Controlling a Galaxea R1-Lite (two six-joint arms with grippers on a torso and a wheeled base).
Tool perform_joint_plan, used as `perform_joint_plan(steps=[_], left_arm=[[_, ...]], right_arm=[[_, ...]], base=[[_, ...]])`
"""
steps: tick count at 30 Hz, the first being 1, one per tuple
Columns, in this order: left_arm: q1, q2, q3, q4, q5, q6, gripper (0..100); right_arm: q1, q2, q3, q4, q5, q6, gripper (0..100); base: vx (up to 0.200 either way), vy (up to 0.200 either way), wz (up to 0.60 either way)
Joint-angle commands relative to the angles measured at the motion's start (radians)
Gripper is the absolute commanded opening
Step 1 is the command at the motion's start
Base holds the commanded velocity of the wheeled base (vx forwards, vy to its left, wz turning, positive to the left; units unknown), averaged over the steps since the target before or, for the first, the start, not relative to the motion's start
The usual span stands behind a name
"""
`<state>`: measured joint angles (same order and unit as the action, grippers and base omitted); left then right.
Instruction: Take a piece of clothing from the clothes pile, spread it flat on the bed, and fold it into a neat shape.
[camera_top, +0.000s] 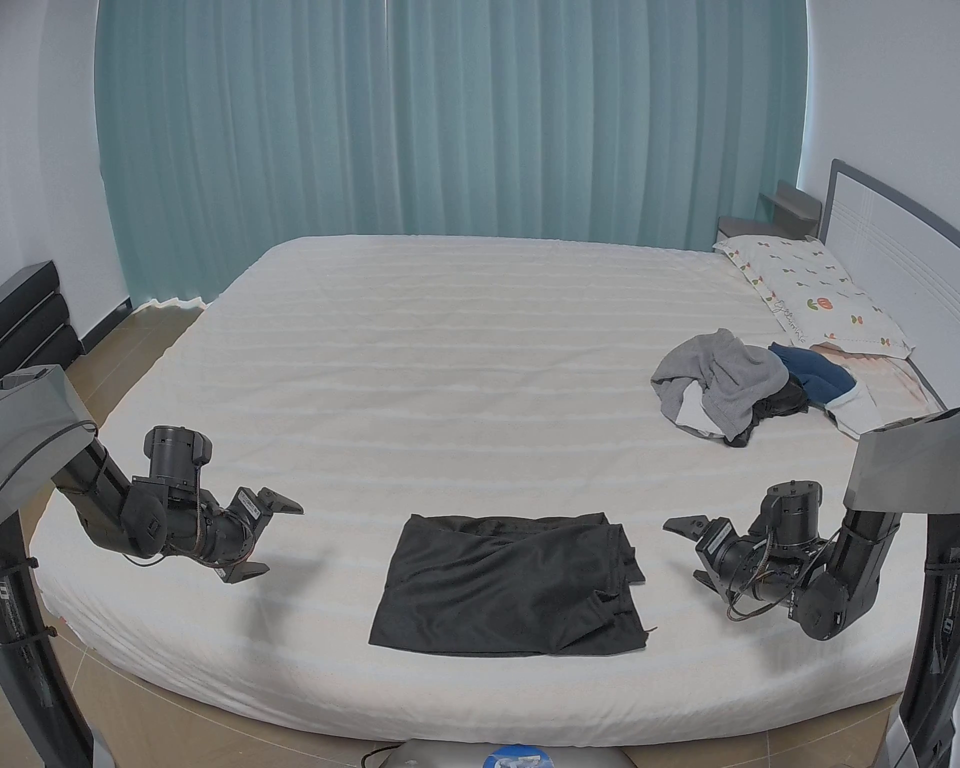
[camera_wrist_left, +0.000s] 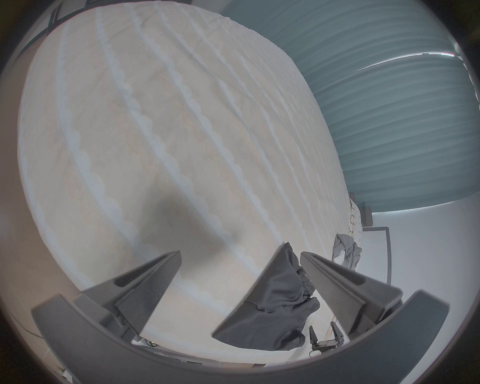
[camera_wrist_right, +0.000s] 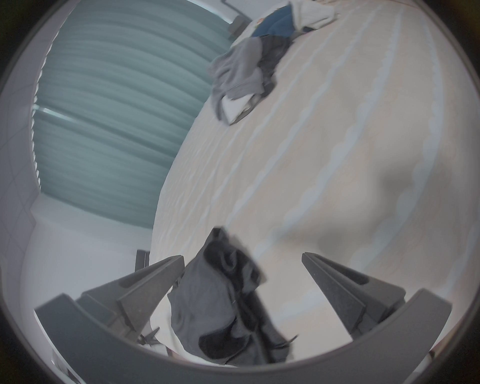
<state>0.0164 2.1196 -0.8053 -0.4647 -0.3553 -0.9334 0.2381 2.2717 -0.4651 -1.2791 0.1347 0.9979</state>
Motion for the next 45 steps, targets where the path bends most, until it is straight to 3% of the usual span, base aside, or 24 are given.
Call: perform_joint_plan(steps=[1, 8, 23, 24, 29, 33, 40, 45], left_arm=[[-0.004, 0.005, 0.000, -0.002, 0.003, 0.001, 100], [-0.013, 0.017, 0.002, -0.002, 0.050, 0.005, 100], [-0.015, 0.020, 0.000, -0.002, 0.052, 0.005, 100], [-0.013, 0.020, 0.000, -0.002, 0.052, 0.005, 100], [-0.013, 0.020, 0.000, -0.002, 0.050, 0.005, 100], [-0.013, 0.020, 0.000, -0.002, 0.050, 0.005, 100], [-0.013, 0.020, 0.000, -0.002, 0.050, 0.005, 100], [-0.013, 0.020, 0.000, -0.002, 0.050, 0.005, 100]], right_arm=[[0.061, -0.021, 0.052, -0.046, -0.021, -0.061, 100], [0.092, -0.014, 0.092, -0.054, -0.101, -0.159, 100], [0.145, 0.040, 0.125, -0.054, -0.138, -0.283, 100], [0.145, 0.043, 0.134, -0.054, -0.139, -0.289, 0], [0.125, 0.037, 0.163, -0.055, -0.141, -0.312, 0], [0.101, 0.005, 0.226, -0.057, -0.139, -0.397, 0], [0.067, -0.015, 0.252, -0.055, -0.129, -0.427, 0], [0.056, 0.002, 0.273, -0.055, -0.127, -0.495, 0]], base=[[0.000, 0.000, 0.00], [0.000, 0.000, 0.00], [0.000, 0.000, 0.00], [0.000, 0.000, 0.00], [0.000, 0.000, 0.00], [0.000, 0.000, 0.00], [0.000, 0.000, 0.00], [0.000, 0.000, 0.00]])
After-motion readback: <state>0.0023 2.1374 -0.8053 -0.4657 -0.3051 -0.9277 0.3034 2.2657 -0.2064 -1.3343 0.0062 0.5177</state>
